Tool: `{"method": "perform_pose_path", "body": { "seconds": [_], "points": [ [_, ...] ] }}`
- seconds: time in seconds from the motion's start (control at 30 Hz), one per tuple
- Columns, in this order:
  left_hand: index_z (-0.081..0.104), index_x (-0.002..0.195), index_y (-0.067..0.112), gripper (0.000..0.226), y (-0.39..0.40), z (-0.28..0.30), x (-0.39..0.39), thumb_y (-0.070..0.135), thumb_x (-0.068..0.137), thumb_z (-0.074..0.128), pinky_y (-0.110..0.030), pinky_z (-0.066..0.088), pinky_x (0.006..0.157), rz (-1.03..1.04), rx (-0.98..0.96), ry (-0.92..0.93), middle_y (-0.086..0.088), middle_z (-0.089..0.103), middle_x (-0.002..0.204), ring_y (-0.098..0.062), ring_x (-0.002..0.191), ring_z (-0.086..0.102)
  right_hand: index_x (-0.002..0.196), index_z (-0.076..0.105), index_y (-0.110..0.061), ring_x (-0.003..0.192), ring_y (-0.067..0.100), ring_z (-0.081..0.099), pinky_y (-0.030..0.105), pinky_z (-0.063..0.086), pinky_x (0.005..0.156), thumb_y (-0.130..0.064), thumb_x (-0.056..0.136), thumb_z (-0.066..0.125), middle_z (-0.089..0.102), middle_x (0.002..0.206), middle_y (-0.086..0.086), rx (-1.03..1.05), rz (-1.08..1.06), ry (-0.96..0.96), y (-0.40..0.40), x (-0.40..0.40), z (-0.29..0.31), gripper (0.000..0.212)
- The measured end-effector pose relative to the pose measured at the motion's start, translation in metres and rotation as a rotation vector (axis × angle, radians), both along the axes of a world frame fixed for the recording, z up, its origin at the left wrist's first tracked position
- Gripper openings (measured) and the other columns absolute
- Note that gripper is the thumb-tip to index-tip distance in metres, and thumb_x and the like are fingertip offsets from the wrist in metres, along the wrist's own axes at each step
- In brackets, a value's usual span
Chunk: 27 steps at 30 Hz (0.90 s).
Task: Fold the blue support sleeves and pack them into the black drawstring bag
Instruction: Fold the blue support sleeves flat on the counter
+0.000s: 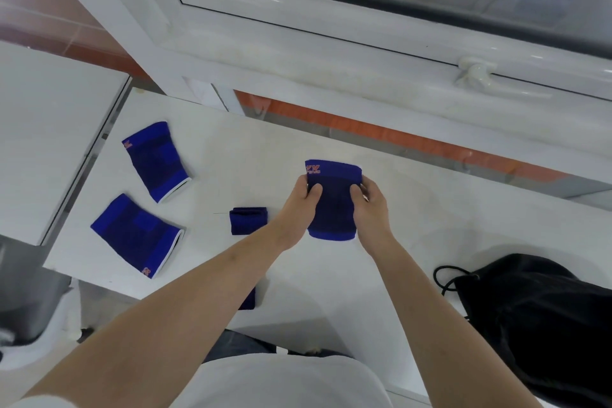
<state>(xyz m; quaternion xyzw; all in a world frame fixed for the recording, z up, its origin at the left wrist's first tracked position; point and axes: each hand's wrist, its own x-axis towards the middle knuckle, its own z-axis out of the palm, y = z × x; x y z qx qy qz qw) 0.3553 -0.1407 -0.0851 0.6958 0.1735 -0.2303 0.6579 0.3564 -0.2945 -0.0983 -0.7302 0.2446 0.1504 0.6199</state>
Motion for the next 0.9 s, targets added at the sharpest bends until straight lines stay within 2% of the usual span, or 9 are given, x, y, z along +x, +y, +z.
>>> {"method": "perform_pose_path", "body": {
  "seconds": [0.13, 0.3, 0.47, 0.53, 0.6, 0.7, 0.77, 0.83, 0.9],
  "points": [
    [0.044, 0.127, 0.020, 0.018, -0.009, 0.006, -0.006, 0.024, 0.111, 0.036, -0.033, 0.055, 0.091, 0.004, 0.038, -0.035, 0.001, 0.063, 0.123, -0.019, 0.111, 0.062, 0.139, 0.050, -0.031, 0.113, 0.010, 0.062, 0.028, 0.053, 0.079, -0.021, 0.109, 0.044, 0.062, 0.131, -0.010, 0.036, -0.043, -0.068, 0.004, -0.009, 0.010, 0.033],
    [0.053, 0.116, 0.017, 0.013, -0.006, 0.008, -0.009, 0.020, 0.109, 0.043, -0.037, 0.055, 0.088, 0.016, 0.118, -0.064, -0.002, 0.067, 0.113, -0.020, 0.103, 0.065, 0.130, 0.054, -0.031, 0.108, 0.023, 0.069, 0.040, 0.059, 0.085, -0.019, 0.103, 0.055, 0.073, 0.117, -0.002, 0.086, -0.107, -0.080, -0.005, -0.016, 0.011, 0.030],
    [0.058, 0.101, 0.018, 0.008, 0.010, 0.013, -0.011, 0.015, 0.106, 0.052, -0.021, 0.049, 0.074, -0.079, 0.253, -0.314, 0.007, 0.068, 0.095, -0.004, 0.083, 0.062, 0.142, 0.051, -0.022, 0.102, 0.014, 0.073, 0.026, 0.058, 0.084, -0.009, 0.098, 0.066, 0.079, 0.109, 0.001, 0.139, -0.080, -0.170, -0.024, -0.018, 0.026, 0.048],
    [0.061, 0.111, 0.016, 0.009, 0.019, 0.013, -0.015, 0.020, 0.106, 0.054, -0.018, 0.051, 0.079, -0.129, 0.329, -0.422, 0.008, 0.072, 0.103, -0.005, 0.093, 0.065, 0.127, 0.065, -0.018, 0.103, 0.014, 0.073, 0.031, 0.058, 0.090, -0.006, 0.097, 0.067, 0.079, 0.108, -0.002, 0.066, -0.013, -0.226, -0.032, -0.021, 0.029, 0.033],
    [0.064, 0.118, 0.014, 0.016, 0.029, 0.009, -0.024, 0.020, 0.105, 0.056, -0.013, 0.048, 0.075, -0.210, 0.402, -0.491, 0.007, 0.073, 0.106, 0.001, 0.088, 0.065, 0.114, 0.072, -0.020, 0.106, 0.012, 0.072, 0.031, 0.055, 0.092, -0.008, 0.097, 0.068, 0.078, 0.107, -0.006, -0.023, 0.088, -0.268, -0.039, -0.031, 0.025, 0.021],
    [0.066, 0.122, 0.018, 0.022, 0.047, -0.015, -0.045, 0.011, 0.102, 0.058, -0.009, 0.041, 0.068, -0.409, 0.516, -0.428, 0.015, 0.068, 0.096, 0.014, 0.077, 0.059, 0.111, 0.070, -0.021, 0.098, -0.004, 0.068, 0.018, 0.049, 0.083, -0.012, 0.099, 0.068, 0.074, 0.101, -0.017, -0.212, 0.301, -0.269, -0.048, -0.055, 0.006, 0.015],
    [0.065, 0.114, 0.023, 0.018, 0.053, -0.036, -0.062, 0.012, 0.102, 0.058, -0.019, 0.042, 0.067, -0.530, 0.543, -0.325, 0.013, 0.067, 0.088, 0.001, 0.074, 0.061, 0.113, 0.068, -0.017, 0.086, -0.011, 0.064, 0.010, 0.043, 0.074, -0.015, 0.100, 0.066, 0.069, 0.094, -0.022, -0.308, 0.442, -0.251, -0.050, -0.074, -0.014, 0.013],
    [0.064, 0.110, 0.022, 0.010, 0.054, -0.051, -0.074, 0.018, 0.103, 0.059, -0.030, 0.044, 0.068, -0.546, 0.547, -0.277, 0.010, 0.069, 0.087, -0.012, 0.076, 0.063, 0.113, 0.066, -0.019, 0.089, -0.008, 0.064, 0.014, 0.045, 0.077, -0.022, 0.101, 0.064, 0.070, 0.096, -0.019, -0.341, 0.494, -0.199, -0.047, -0.089, -0.031, 0.012],
    [0.064, 0.113, 0.027, 0.011, 0.050, -0.059, -0.081, 0.025, 0.103, 0.059, -0.031, 0.051, 0.075, -0.473, 0.499, -0.216, 0.014, 0.073, 0.096, -0.012, 0.088, 0.067, 0.120, 0.065, -0.022, 0.100, 0.007, 0.068, 0.029, 0.051, 0.085, -0.029, 0.102, 0.062, 0.073, 0.107, -0.010, -0.340, 0.451, -0.112, -0.043, -0.097, -0.046, 0.019]
  ]
}}
